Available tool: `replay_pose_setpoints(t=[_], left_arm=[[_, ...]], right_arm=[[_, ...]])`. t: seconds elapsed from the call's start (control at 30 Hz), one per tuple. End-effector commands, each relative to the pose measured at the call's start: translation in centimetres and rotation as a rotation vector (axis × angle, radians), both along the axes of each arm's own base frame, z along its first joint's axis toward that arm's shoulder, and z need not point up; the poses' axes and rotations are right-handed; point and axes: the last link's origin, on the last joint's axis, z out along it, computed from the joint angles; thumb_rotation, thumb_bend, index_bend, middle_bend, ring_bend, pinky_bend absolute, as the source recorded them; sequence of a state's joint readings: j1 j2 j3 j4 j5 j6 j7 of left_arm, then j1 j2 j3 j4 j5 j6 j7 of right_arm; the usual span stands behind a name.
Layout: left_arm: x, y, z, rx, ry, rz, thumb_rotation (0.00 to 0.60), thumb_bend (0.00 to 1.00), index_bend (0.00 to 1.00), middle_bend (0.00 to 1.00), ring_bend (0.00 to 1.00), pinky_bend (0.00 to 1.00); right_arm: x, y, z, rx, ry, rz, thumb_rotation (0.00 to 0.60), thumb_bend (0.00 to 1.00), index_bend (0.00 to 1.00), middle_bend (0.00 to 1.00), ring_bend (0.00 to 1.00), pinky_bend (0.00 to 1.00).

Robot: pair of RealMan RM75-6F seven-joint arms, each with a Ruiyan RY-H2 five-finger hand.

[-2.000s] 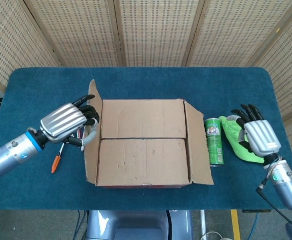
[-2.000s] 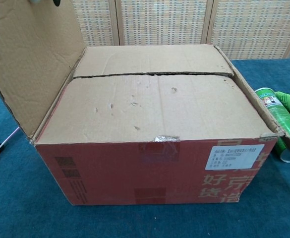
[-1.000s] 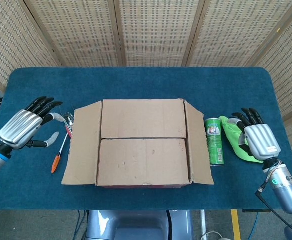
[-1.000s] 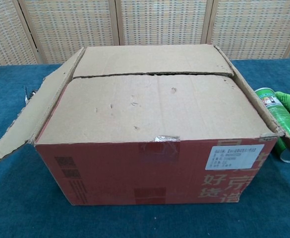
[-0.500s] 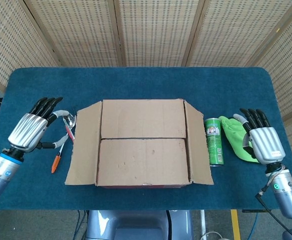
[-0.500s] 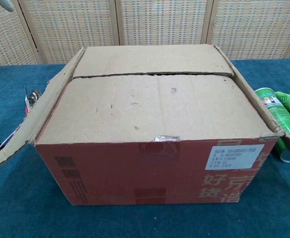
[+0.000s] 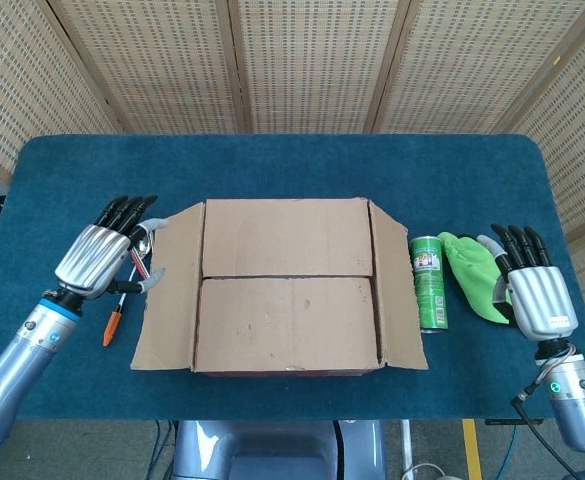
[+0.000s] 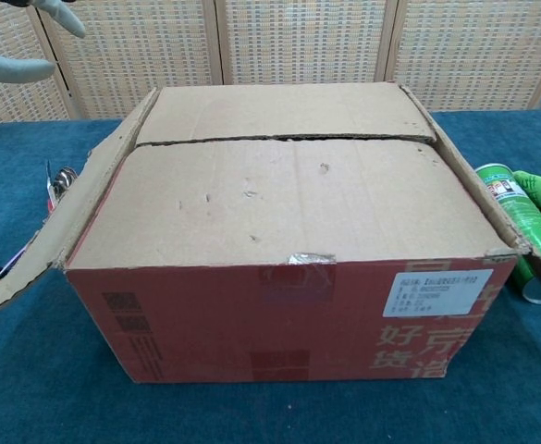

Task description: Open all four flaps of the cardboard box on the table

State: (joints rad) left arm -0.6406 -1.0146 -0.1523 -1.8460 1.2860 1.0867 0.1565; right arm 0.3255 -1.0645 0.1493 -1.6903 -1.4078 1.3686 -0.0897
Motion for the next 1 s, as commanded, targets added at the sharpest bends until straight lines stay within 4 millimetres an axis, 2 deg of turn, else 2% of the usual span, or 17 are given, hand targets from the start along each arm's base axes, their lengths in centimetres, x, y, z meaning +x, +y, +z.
replay_pose_setpoints(t=[0.03,0.17,0.47,0.6,0.8,1.0], left_arm=[[0.8,0.5,-0.8,-0.011,0.016,-0.013,0.323,0.33,0.14,0.00,0.00,0.00],[1.9,1.2,-2.4,-0.047,0.049,-0.030,0.336,0.32,0.08,0.00,0.00,0.00],[3.9,2.3,-4.7,-0.069,0.089,-0.052,0.505,0.31,0.01,0.00,0.00,0.00],[4.5,2.4,-5.9,-0.080,0.098,-0.058,0.514,0.29,0.01,0.00,0.00,0.00],[5.3,2.3,-7.2,-0.118,0.069,-0.046,0.519,0.17,0.01,0.00,0.00,0.00],[5.6,2.1,-7.6,-0.129,0.054,-0.043,0.520,0.16,0.01,0.00,0.00,0.00]], right_arm=[[0.0,0.0,0.0,0.000,0.000,-0.001,0.600,0.93,0.14,0.07,0.00,0.00],[0.0,0.1,0.1,-0.001,-0.003,-0.001,0.600,0.93,0.14,0.07,0.00,0.00],[-0.2,0.1,0.1,0.001,-0.013,-0.009,0.600,0.93,0.14,0.07,0.00,0.00],[-0.3,0.2,0.3,0.001,-0.017,-0.014,0.600,0.93,0.14,0.07,0.00,0.00],[-0.5,0.2,0.4,-0.001,-0.019,-0.017,0.600,0.93,0.14,0.07,0.00,0.00],[-0.7,0.3,0.7,-0.007,-0.022,-0.023,0.600,0.93,0.14,0.07,0.00,0.00]])
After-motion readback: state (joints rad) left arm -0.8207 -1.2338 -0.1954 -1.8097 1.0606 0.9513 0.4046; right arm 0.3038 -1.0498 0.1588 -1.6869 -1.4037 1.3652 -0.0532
